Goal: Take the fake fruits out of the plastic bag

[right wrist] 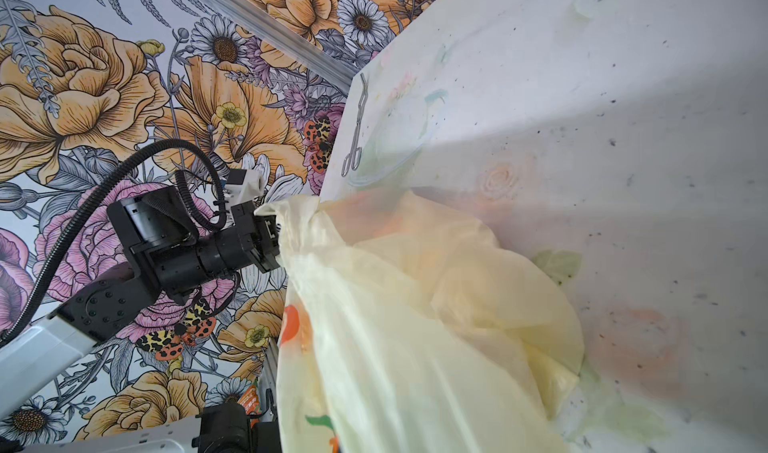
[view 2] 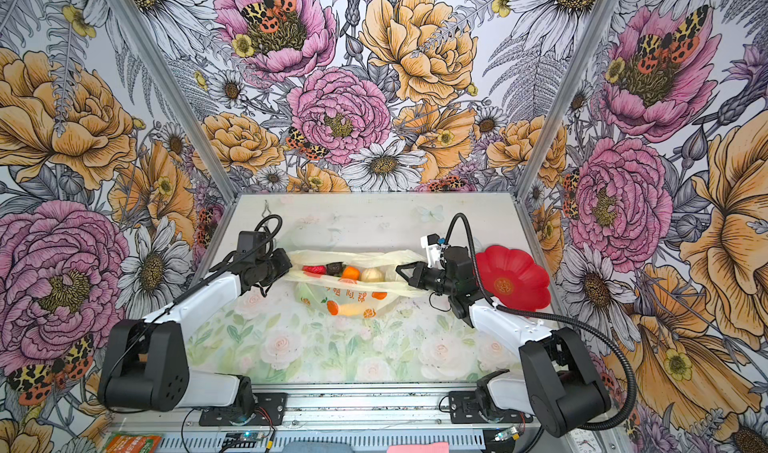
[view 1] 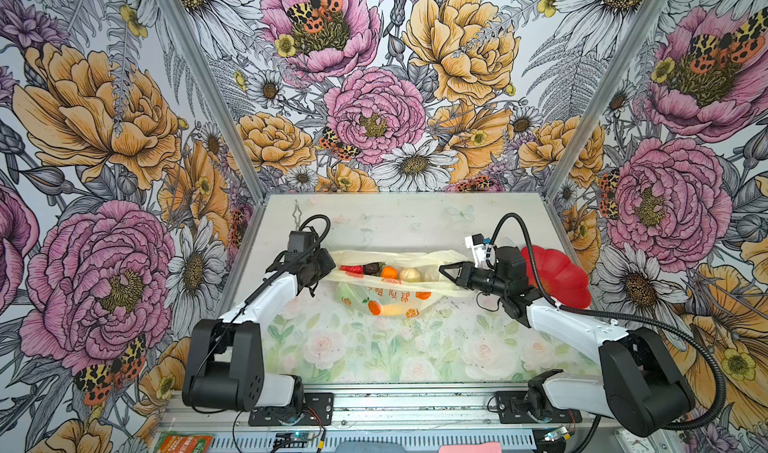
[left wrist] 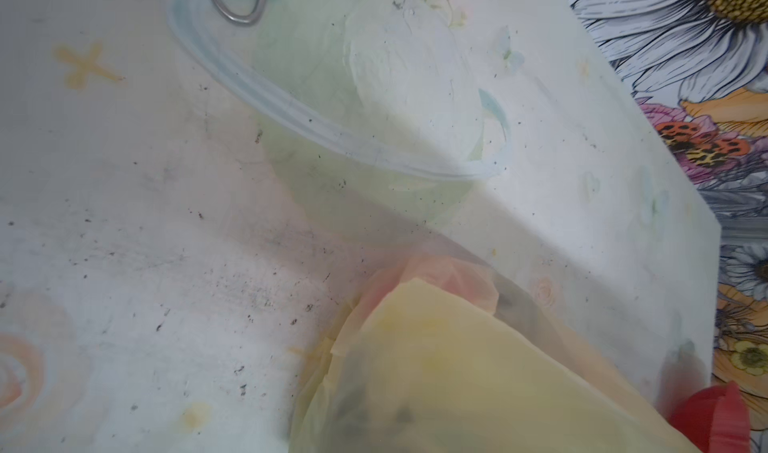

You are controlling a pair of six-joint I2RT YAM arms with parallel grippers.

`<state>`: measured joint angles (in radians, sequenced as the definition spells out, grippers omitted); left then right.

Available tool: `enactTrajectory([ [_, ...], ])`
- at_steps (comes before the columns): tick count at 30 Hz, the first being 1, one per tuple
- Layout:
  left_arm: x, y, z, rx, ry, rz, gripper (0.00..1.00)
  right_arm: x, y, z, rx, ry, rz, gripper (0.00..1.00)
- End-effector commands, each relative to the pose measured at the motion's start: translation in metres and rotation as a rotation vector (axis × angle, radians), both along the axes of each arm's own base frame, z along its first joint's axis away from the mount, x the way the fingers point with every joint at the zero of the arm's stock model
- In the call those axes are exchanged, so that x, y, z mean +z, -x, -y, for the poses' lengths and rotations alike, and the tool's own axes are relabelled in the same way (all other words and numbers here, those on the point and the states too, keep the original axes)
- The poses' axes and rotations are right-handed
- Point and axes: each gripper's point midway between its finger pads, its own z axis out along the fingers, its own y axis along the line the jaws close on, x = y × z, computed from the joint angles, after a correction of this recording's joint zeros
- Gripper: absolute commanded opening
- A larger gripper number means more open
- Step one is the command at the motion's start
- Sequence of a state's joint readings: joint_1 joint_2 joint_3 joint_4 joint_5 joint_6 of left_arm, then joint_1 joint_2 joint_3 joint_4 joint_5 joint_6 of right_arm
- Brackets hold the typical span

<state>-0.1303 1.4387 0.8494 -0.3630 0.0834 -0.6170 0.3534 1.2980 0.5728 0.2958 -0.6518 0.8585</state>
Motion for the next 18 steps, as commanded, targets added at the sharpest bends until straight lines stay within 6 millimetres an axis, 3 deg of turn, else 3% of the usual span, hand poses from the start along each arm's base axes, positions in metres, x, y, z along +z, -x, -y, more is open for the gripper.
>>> enactTrajectory([
  [1,0.001,0.003,0.005,-0.042,-0.108,-0.016,0.20,0.003,-0.007,-0.006,-0.006,0.055,0.028,0.00],
  [3,0.011,0.011,-0.003,-0.014,-0.162,0.007,0.41,-0.006,-0.007,0.000,-0.030,0.096,0.010,0.00],
  [9,0.049,0.051,-0.029,0.090,-0.260,0.093,0.82,-0.013,-0.004,0.004,-0.045,0.142,0.004,0.00],
  [12,0.063,0.072,-0.040,0.141,-0.258,0.127,0.90,-0.011,-0.003,0.002,-0.048,0.165,0.015,0.00],
  [18,0.088,0.088,-0.040,0.141,-0.233,0.190,0.93,-0.008,0.001,-0.002,-0.043,0.236,0.039,0.00],
])
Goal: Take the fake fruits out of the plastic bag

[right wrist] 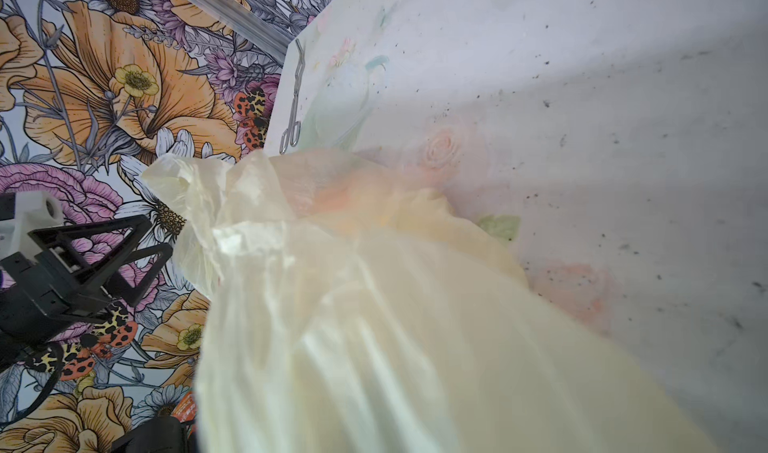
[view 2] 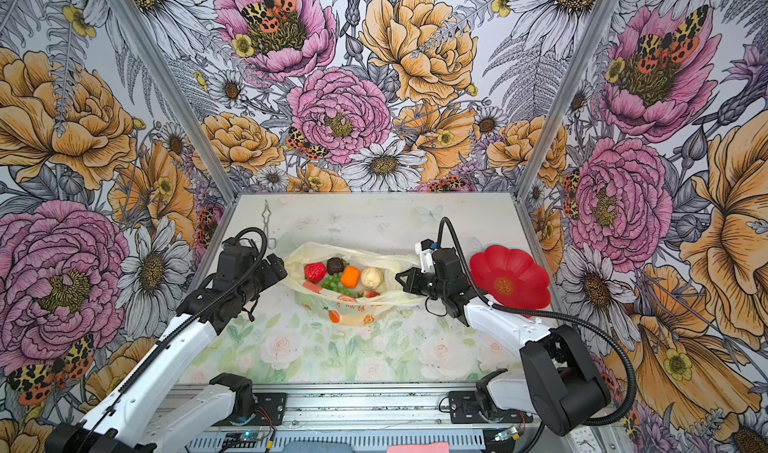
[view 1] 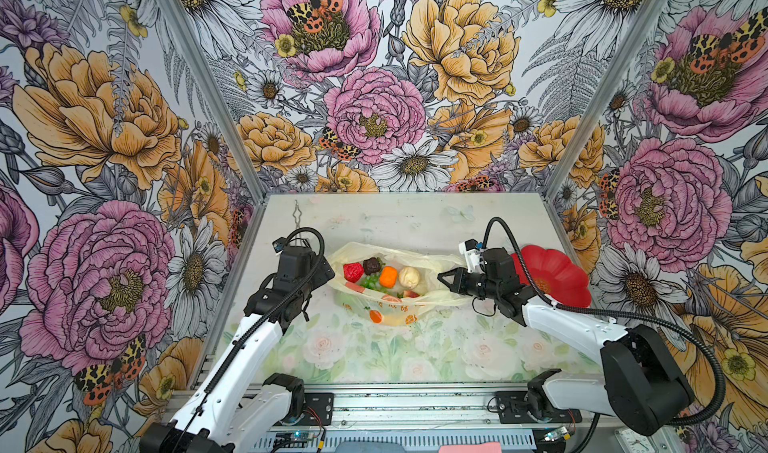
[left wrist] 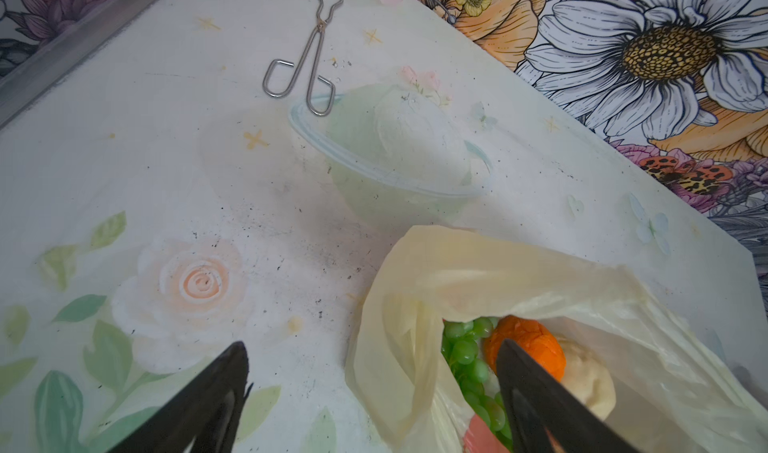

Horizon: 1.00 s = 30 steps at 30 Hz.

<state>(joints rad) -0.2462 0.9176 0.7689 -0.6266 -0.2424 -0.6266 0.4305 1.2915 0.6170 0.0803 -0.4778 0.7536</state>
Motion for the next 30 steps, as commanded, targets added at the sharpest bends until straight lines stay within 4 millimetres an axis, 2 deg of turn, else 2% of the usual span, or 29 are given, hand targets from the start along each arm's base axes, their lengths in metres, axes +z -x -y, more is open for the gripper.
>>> enactTrajectory([
  [1,0.006,0.012,-0.002,0.012,-0.047,-0.005,0.91,0.022,-0.005,-0.004,0.004,0.061,0.084,0.00],
  [4,0.029,0.011,0.028,-0.079,-0.098,0.026,0.83,0.027,-0.002,-0.009,0.012,0.070,0.101,0.00],
  [6,0.034,0.008,0.055,-0.153,-0.141,0.009,0.79,0.030,-0.002,-0.011,0.013,0.075,0.111,0.00],
  [8,0.024,0.004,0.081,-0.215,-0.183,-0.044,0.79,0.033,-0.001,-0.013,0.014,0.079,0.121,0.00],
  [10,0.006,-0.002,0.092,-0.223,-0.232,-0.115,0.82,0.033,0.000,-0.015,0.016,0.086,0.124,0.00],
  [14,-0.035,-0.016,0.077,-0.156,-0.320,-0.243,0.90,0.035,0.002,-0.017,0.022,0.092,0.132,0.00],
  [18,-0.052,-0.021,0.054,-0.079,-0.354,-0.283,0.95,0.032,0.005,-0.016,0.024,0.107,0.130,0.00],
  [21,-0.063,-0.028,0.049,-0.082,-0.310,-0.287,0.96,0.030,0.006,-0.016,0.024,0.114,0.127,0.00],
  [27,-0.088,-0.039,0.052,-0.115,-0.172,-0.301,0.89,0.028,0.007,-0.016,0.025,0.114,0.123,0.00],
  [30,-0.097,-0.045,0.053,-0.130,-0.139,-0.316,0.77,0.034,0.009,-0.017,0.031,0.098,0.129,0.00],
])
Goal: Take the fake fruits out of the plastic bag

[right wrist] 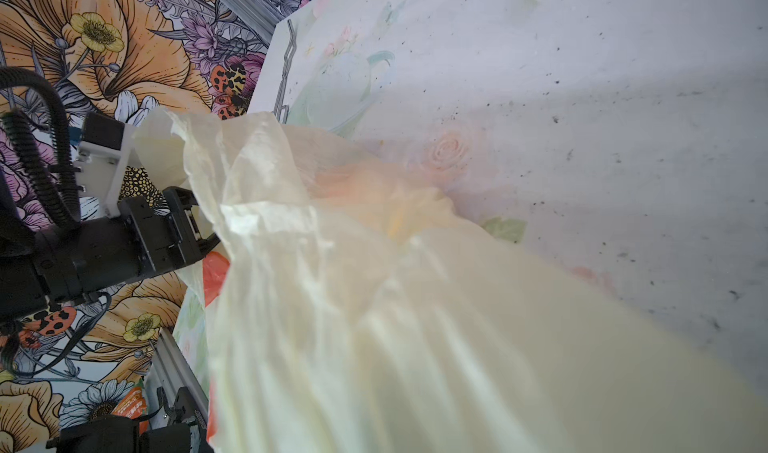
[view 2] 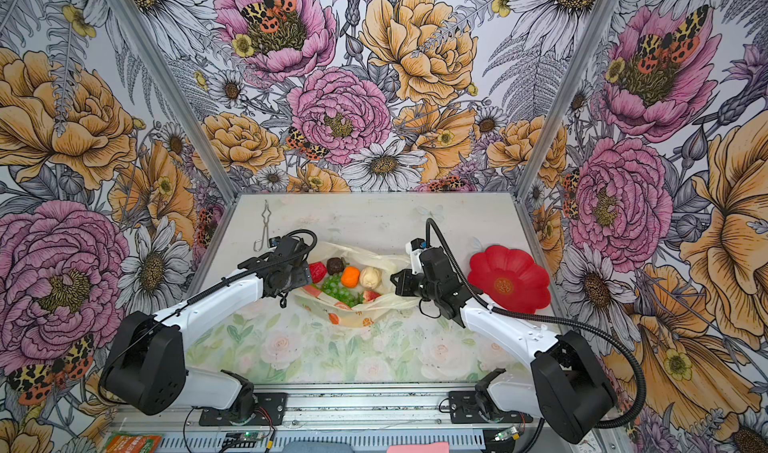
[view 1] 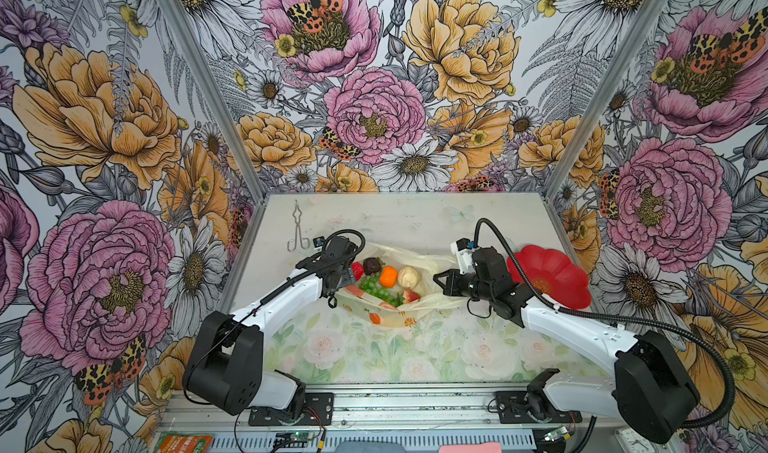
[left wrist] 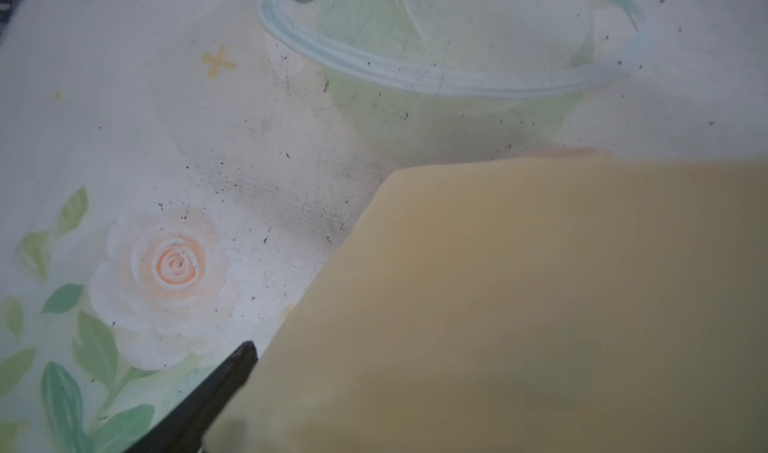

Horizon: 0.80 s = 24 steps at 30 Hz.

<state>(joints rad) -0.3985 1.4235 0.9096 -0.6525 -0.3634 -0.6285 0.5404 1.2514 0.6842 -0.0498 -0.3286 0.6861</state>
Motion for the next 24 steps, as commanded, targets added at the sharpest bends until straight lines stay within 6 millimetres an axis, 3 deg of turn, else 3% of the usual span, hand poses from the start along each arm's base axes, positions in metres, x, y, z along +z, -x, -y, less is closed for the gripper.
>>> enactTrajectory([
  [1,-0.008,-0.014,0.014,-0.046,0.091,0.015,0.73,0.025,0.000,-0.004,0.017,-0.028,0.065,0.00],
  [7,0.000,-0.013,0.007,-0.026,0.164,0.102,0.29,0.036,-0.010,0.011,-0.028,-0.130,0.043,0.00],
  [13,-0.010,0.006,-0.022,0.078,0.350,0.210,0.02,0.041,-0.040,0.044,-0.111,-0.348,-0.025,0.00],
  [18,-0.022,0.018,-0.050,0.184,0.425,0.220,0.00,0.014,-0.050,0.051,-0.148,-0.364,-0.122,0.00],
  [24,-0.006,0.010,-0.024,0.052,0.358,0.188,0.00,-0.017,-0.028,0.024,-0.058,-0.141,-0.192,0.00],
])
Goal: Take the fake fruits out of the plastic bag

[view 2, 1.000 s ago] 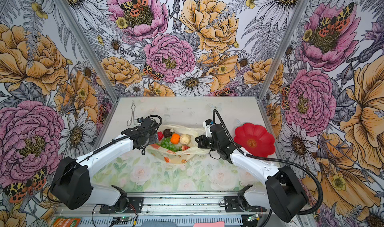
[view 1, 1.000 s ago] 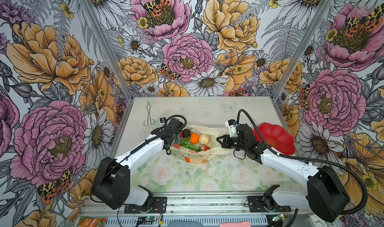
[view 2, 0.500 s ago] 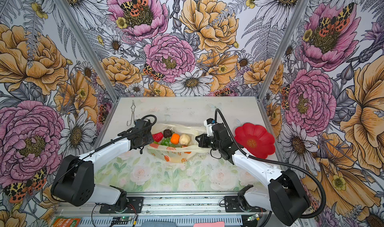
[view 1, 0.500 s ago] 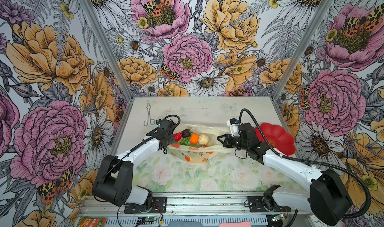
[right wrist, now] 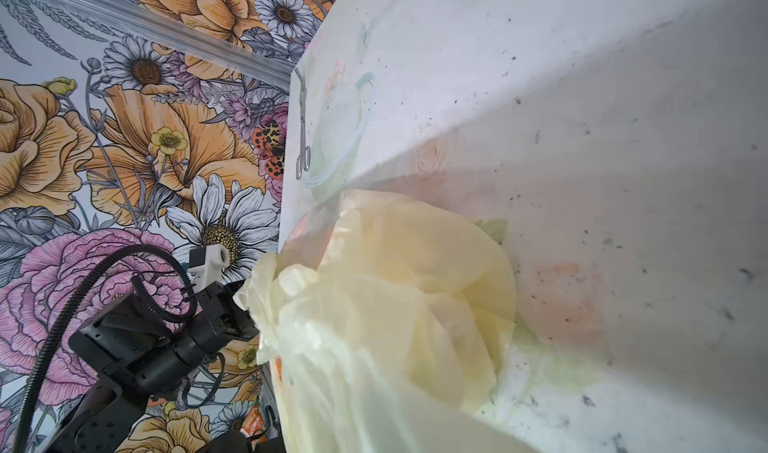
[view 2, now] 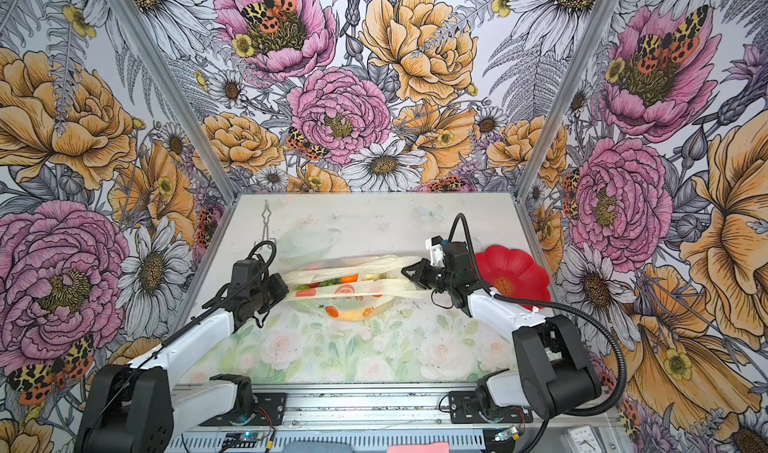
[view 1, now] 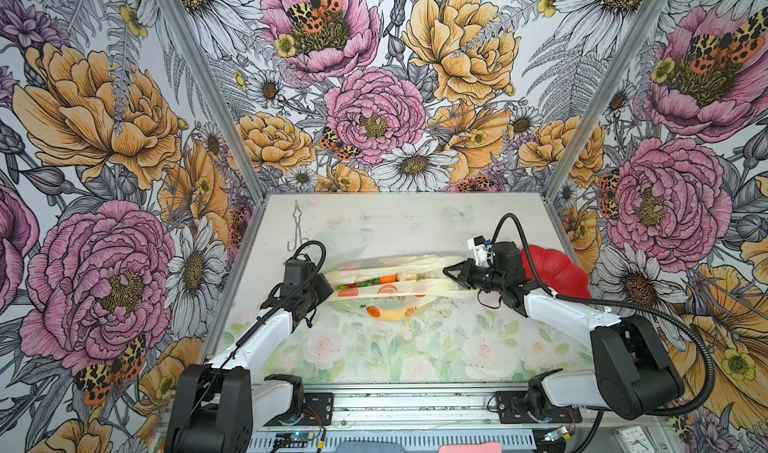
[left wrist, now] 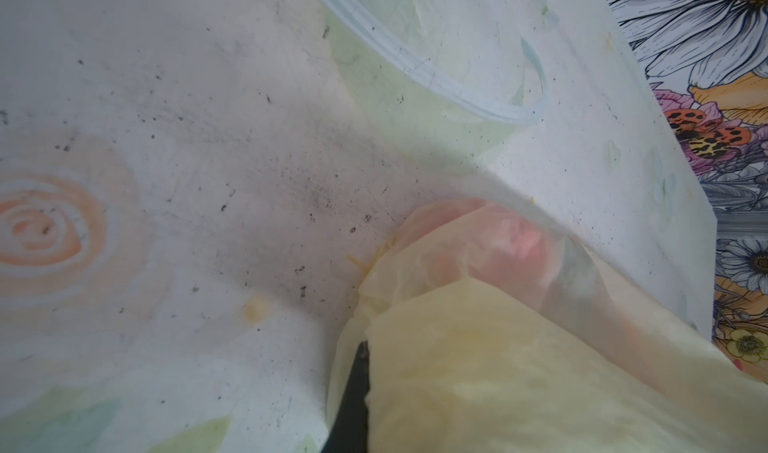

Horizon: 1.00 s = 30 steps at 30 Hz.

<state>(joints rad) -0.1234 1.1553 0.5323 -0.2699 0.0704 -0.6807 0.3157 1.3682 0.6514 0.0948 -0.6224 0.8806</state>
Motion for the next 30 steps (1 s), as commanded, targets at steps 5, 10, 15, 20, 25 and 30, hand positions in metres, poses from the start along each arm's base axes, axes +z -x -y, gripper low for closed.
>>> enactTrajectory([
  [5,0.007,-0.009,-0.029,0.090,-0.052,-0.002,0.00,-0.011,0.017,-0.010,0.127,0.108,-0.002,0.00],
  [10,0.002,-0.010,-0.059,0.202,-0.059,-0.042,0.00,0.008,0.039,-0.016,0.248,0.069,0.060,0.00],
  [15,-0.004,-0.010,-0.061,0.200,-0.085,-0.070,0.00,0.047,0.043,-0.008,0.242,0.007,0.168,0.00],
  [20,-0.007,-0.012,-0.040,0.110,-0.116,-0.094,0.07,0.091,0.033,0.003,0.157,-0.109,0.294,0.00],
  [25,0.028,-0.009,0.005,-0.057,-0.255,-0.015,0.55,0.088,0.026,0.004,0.122,-0.094,0.290,0.00],
  [30,0.082,0.012,0.009,-0.067,-0.484,0.080,0.80,0.079,0.024,0.004,0.121,-0.078,0.277,0.00],
])
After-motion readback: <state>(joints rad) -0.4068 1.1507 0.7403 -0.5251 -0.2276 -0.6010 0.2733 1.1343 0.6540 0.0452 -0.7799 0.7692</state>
